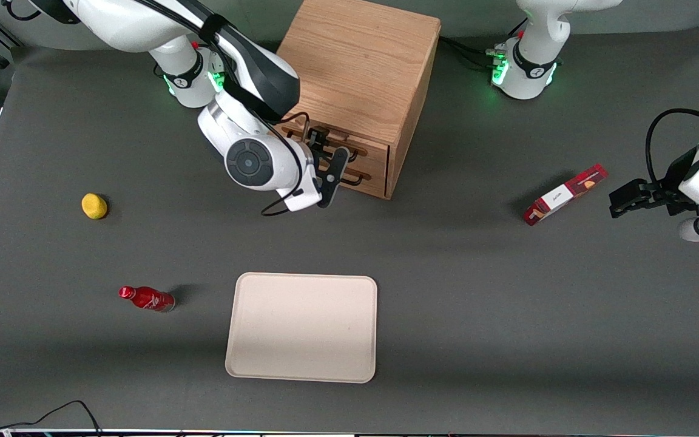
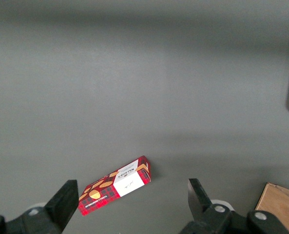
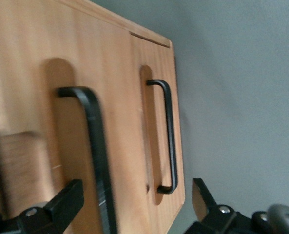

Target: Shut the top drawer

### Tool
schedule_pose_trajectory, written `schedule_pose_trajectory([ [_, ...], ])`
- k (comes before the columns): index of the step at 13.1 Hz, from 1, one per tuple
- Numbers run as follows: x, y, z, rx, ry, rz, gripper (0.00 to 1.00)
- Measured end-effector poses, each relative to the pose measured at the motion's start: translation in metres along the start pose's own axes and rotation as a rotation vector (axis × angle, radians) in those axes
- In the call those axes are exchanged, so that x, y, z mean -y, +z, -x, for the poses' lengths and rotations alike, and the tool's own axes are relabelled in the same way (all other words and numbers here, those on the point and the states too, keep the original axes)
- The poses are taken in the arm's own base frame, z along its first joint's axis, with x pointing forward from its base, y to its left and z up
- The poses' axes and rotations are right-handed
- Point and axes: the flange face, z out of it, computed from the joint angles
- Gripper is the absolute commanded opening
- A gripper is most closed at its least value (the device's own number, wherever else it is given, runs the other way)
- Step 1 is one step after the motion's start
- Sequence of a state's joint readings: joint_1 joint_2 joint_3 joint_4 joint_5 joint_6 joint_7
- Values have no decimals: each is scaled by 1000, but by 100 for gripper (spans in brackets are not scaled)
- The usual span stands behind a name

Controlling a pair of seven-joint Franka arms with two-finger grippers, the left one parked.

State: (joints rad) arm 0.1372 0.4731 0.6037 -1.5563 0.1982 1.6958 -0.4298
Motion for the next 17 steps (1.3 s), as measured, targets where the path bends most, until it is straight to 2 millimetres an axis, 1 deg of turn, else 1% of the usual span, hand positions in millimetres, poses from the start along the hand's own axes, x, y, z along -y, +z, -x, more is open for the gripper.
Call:
schedule_pose_trajectory([
  [3, 32, -44, 1, -48, -27, 23, 100],
  [5, 57, -82, 9, -100, 5, 81, 100],
  [6, 67, -105, 19, -130, 47, 120, 100],
  [7, 77, -128, 33, -147, 82, 184, 100],
  [9, 98, -173, 71, -151, 191, 380, 100],
  [10, 103, -196, 95, -167, 294, 440, 100],
  [11, 101, -221, 123, -203, 403, 481, 100],
  [12, 92, -248, 155, -249, 501, 514, 100],
  [13, 76, -277, 194, -297, 593, 543, 100],
  [14, 56, -304, 240, -343, 689, 559, 100],
  [15, 36, -323, 284, -377, 780, 557, 100],
  [16, 19, -333, 322, -379, 856, 539, 100],
  [17, 6, -332, 347, -347, 908, 510, 100],
])
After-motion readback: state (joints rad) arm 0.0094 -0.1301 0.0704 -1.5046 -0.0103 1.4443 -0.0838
